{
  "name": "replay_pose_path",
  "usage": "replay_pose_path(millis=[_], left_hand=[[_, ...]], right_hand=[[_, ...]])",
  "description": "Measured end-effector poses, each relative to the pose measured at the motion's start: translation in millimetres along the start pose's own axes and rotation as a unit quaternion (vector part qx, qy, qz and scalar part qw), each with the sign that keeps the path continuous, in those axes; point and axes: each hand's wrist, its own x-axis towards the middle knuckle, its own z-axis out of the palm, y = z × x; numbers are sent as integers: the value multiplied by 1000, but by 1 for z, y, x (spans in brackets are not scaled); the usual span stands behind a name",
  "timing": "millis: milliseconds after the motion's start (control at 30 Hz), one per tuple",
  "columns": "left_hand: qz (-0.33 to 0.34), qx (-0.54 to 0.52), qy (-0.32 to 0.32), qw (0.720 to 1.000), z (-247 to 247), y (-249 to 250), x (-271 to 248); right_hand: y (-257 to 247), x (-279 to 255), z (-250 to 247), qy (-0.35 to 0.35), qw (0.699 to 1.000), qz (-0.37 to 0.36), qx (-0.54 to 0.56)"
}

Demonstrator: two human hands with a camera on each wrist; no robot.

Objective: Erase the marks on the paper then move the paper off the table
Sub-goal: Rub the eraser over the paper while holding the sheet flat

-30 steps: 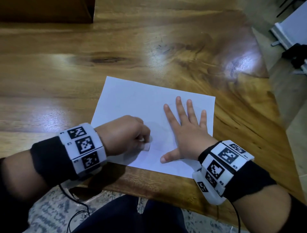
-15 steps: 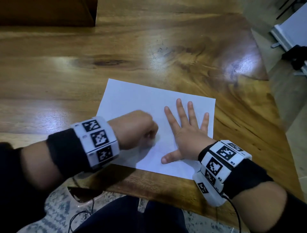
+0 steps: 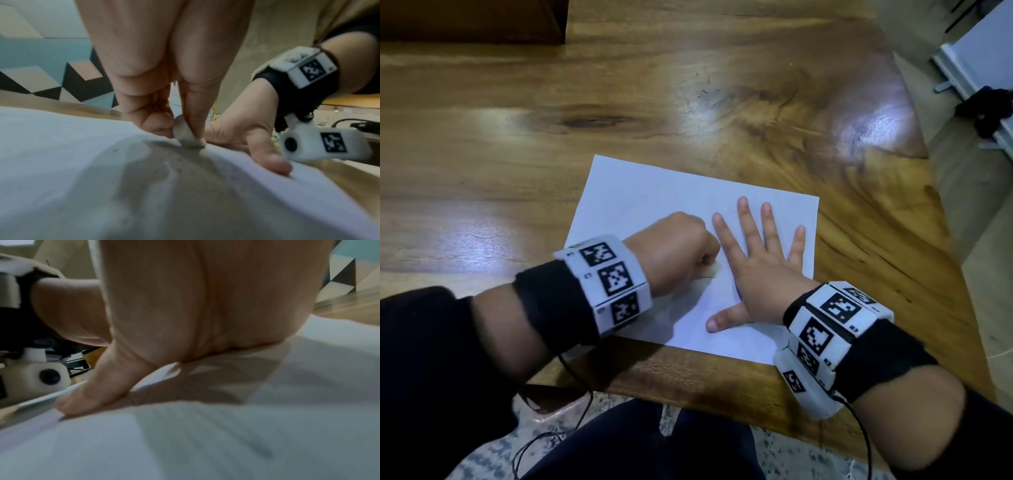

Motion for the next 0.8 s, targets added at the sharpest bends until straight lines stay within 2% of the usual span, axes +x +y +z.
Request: replay_pose_path(millis=[133,167,367,433,533,600,700,767,800], left_hand=[[16,-20,-124,992,4,0,-32],[14,-24,-136,990,3,0,-35],[-7,-25,-19,999,-2,11,4],[5,-44,-35,998,3,7,-11],[8,-41,-117,992,6,4,-33],[-3,-47,-108,993,1,2,-23],[-5,-27,-43,999,-3,5,0],[-1,-31,-44,999,6,1,-2],[23,10,-63,998,7,-2,-13]], right_hand=[[1,2,0,2,1000,-3,2],[1,2,0,1,1000,-3,2],[0,0,-1,3,1000,-6,7],[0,0,0,5,1000,-7,8],[0,1,0,3,1000,-3,7],[0,1,0,3,1000,-2,5],[0,1,1,3,1000,-3,5],[1,1,0,2,1000,-4,8],[1,1,0,2,1000,-5,8]])
